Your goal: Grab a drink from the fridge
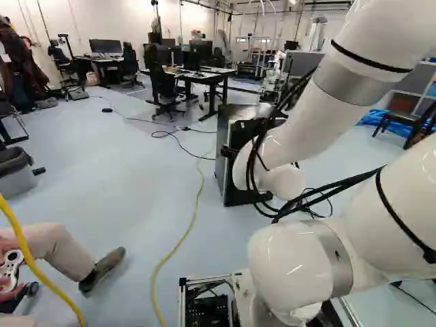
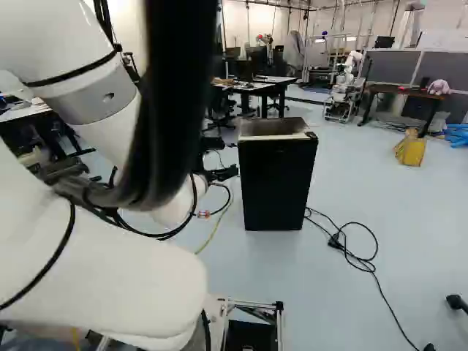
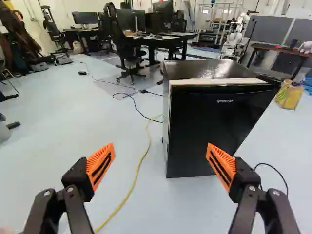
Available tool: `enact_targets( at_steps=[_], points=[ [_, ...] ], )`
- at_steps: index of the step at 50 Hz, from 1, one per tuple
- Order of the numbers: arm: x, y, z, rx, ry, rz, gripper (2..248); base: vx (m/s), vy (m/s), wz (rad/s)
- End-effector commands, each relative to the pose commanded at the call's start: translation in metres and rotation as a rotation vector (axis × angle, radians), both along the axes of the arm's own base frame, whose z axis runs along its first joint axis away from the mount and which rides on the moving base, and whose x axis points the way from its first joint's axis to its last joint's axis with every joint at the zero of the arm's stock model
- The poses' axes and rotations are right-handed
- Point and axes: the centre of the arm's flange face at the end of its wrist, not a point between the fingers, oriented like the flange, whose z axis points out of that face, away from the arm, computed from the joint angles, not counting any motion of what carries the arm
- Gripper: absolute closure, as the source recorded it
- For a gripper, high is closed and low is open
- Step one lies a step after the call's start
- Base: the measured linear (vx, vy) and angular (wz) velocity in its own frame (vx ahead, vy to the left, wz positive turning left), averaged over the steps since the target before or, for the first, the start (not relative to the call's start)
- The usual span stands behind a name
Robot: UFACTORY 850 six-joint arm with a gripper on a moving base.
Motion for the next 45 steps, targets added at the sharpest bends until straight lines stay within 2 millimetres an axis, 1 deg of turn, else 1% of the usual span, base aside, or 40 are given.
enact_targets(
  at_steps=[30,34,45],
  points=[
    [0.0000,0.0000,0.0000,0.000,0.000,0.000,3,0.001,-0.002,0.003],
    [0.0000,0.0000,0.0000,0.000,0.000,0.000,3,0.060,-0.037,0.139],
    [0.0000,0.0000,0.0000,0.000,0.000,0.000,3,0.087,-0.008,-0.008]
  ],
)
